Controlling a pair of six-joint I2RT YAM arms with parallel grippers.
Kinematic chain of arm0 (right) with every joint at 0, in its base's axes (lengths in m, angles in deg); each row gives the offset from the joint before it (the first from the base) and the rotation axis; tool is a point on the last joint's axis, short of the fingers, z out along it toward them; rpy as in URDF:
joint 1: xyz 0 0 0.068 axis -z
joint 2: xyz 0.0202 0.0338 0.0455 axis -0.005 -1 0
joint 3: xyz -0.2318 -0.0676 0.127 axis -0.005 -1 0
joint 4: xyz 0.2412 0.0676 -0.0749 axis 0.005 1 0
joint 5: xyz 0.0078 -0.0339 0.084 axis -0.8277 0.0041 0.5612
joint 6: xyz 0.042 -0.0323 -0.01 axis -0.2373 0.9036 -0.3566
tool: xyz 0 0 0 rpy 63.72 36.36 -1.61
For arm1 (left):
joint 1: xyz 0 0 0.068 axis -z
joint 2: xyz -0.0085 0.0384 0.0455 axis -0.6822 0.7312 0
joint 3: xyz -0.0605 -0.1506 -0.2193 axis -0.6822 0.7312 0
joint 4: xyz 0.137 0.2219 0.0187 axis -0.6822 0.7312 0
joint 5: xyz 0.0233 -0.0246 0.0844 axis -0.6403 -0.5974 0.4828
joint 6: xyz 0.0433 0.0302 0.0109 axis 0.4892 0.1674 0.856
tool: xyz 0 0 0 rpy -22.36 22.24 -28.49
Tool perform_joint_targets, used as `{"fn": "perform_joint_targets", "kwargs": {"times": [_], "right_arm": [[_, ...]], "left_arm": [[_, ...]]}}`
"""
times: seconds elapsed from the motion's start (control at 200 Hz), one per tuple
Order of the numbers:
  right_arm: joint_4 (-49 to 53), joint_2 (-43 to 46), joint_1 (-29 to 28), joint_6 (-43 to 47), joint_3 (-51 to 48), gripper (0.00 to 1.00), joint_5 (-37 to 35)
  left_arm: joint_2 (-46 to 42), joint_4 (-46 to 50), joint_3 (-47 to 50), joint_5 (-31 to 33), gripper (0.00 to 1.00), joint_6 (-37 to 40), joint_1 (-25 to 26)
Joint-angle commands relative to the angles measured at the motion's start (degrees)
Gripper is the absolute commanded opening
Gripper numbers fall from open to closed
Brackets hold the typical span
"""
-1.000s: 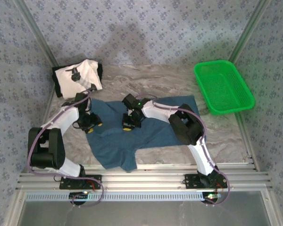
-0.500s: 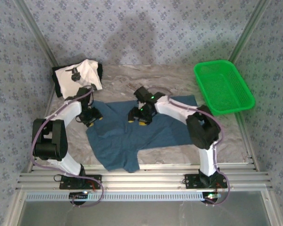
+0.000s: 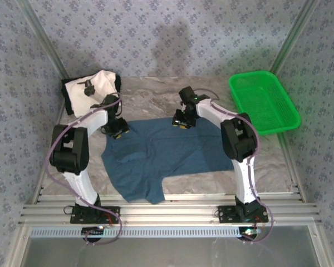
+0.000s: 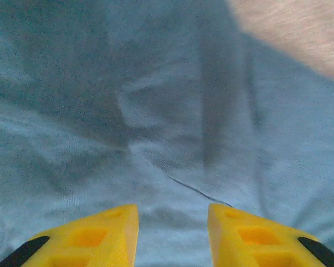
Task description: Fold and stack the t-shirts
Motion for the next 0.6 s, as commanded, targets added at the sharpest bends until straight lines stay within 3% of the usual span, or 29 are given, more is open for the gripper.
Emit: {"fn": "perform_joint_targets", "kwargs": {"times": [0.0, 0.315, 0.595], "right_arm": [[0.08, -2.54, 0.8, -3.37, 1.79, 0.33, -3.27], [1.86, -8.11, 4.23, -11.82, 4.48, 0.33, -9.23], [8.8, -21.06, 7.8, -11.82, 26.35, 0.34, -5.73]], "left_arm": [[2.98, -0.22, -2.04, 0.37, 0.36, -0.74, 0.18], [14.87, 1.66, -13.39, 3.19, 0.35, 2.07, -0.68], [27.42, 6.36, -33.23, 2.14, 0.37, 3.42, -2.89]]}}
